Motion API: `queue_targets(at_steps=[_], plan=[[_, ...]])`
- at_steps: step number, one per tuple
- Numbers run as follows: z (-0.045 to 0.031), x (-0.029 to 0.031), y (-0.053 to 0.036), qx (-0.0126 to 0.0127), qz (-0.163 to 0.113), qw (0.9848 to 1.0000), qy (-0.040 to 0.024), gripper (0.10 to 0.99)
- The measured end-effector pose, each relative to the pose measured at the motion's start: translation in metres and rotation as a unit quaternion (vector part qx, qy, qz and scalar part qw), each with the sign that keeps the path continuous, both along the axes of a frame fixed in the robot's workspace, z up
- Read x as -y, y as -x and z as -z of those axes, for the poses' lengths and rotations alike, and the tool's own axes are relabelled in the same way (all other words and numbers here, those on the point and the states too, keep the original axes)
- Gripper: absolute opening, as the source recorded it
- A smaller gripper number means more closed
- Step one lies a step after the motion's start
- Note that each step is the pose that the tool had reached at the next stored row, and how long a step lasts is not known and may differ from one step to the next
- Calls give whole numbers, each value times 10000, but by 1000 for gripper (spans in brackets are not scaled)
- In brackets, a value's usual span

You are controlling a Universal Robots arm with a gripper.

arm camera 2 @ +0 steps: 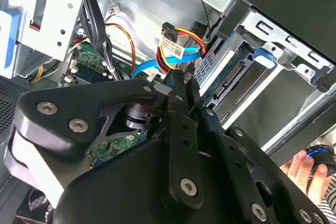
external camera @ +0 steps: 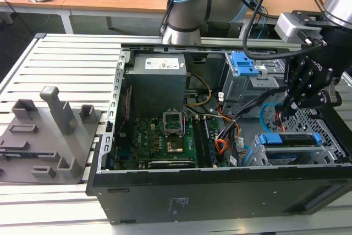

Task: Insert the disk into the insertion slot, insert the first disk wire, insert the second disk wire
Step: 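Insert the first disk wire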

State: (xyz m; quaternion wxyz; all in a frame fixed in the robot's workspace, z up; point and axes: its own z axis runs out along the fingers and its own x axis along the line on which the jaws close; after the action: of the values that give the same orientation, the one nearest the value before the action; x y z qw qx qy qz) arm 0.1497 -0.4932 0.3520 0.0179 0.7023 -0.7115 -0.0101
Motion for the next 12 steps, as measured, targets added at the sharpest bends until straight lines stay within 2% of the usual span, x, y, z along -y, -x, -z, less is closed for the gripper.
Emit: queue_targets(at_steps=[2, 5, 7, 11, 12], plan=[[0, -1, -3, 0, -1, 10000, 3, 165], [0, -1, -78, -9, 0, 10000, 2, 165], [0, 22, -79, -10, 0, 10000, 3, 165], [0, 97, -79, -9, 0, 10000, 3, 165], [0, 142, -79, -10, 0, 10000, 2, 165]])
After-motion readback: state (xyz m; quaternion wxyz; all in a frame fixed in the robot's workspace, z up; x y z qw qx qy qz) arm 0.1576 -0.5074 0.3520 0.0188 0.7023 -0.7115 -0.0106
